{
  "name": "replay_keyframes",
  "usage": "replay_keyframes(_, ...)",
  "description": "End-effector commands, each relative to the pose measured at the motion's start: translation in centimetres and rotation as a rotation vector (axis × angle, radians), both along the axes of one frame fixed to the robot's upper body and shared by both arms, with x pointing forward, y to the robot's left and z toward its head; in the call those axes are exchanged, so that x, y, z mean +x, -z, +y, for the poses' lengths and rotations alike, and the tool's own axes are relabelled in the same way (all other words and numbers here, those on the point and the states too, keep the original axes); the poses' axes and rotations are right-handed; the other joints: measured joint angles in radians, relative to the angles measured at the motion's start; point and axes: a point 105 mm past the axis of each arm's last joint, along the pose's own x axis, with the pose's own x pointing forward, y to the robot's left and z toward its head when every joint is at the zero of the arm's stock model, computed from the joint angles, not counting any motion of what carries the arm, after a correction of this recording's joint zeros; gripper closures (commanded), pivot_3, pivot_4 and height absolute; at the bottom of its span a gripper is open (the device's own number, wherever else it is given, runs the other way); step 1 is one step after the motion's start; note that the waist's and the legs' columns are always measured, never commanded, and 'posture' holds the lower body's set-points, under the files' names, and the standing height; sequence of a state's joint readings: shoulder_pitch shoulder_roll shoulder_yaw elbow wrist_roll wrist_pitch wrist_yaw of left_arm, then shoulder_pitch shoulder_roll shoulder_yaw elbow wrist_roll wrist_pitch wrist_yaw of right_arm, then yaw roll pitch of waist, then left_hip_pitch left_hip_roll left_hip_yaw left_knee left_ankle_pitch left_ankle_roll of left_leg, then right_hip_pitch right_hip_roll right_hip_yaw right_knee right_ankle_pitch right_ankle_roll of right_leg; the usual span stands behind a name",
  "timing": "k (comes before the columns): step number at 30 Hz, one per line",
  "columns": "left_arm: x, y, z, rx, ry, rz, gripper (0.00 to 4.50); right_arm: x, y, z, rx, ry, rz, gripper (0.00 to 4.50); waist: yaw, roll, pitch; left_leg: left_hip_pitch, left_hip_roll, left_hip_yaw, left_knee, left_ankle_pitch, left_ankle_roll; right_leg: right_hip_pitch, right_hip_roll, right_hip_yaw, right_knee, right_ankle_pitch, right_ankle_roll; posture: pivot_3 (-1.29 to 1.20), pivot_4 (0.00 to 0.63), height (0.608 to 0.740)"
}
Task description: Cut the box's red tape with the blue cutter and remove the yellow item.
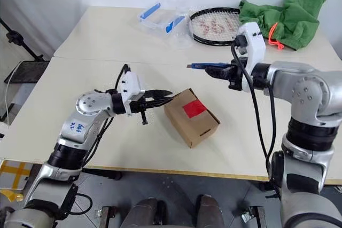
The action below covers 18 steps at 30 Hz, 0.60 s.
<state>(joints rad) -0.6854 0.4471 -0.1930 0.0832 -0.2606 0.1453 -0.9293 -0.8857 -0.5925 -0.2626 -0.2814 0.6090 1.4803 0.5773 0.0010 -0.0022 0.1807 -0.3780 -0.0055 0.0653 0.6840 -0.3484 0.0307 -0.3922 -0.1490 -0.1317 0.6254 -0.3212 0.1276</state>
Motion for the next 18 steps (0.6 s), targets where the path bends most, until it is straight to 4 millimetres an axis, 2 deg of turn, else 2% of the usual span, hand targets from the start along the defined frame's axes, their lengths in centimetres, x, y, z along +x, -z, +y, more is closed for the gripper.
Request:
replay_keyframes(1,0.1,-0.7,-1.0,0.034,0.07,-0.038,4.43,-1.3,-0.8,-0.4,-0.047,0.016,-0.065,4.35,-0.002,0.0,0.0,0.0,0.0,0.0,0.0,0.0,0.0,0.0,0.0,0.0,0.0,0.0,0.0,0.0,0.15,0.74)
replay_keyframes(7,1.8,1.2,-1.4,0.167,0.031,-0.004,4.43,-2.2,0.2,0.0,-0.092,0.01,-0.072,4.35,-0.002,0.0,0.0,0.0,0.0,0.002,0.0,0.0,0.0,0.0,0.0,0.0,0.0,0.0,0.0,0.0,0.15,0.74)
replay_keyframes(10,2.6,1.0,-1.7,0.173,0.002,0.004,4.43,-2.3,1.1,0.4,-0.115,-0.003,-0.056,4.35,0.0,-0.001,0.0,0.0,0.0,0.002,0.001,0.0,0.0,0.0,0.0,0.0,0.0,0.0,0.0,0.0,0.15,0.74)
replay_keyframes(18,3.1,1.9,-1.5,0.213,-0.015,0.009,4.43,-1.7,3.2,-0.1,-0.171,0.023,-0.018,4.35,0.001,-0.001,0.0,0.0,0.0,0.001,0.001,0.0,0.001,0.0,0.0,0.0,0.0,0.0,0.0,0.0,0.15,0.74)
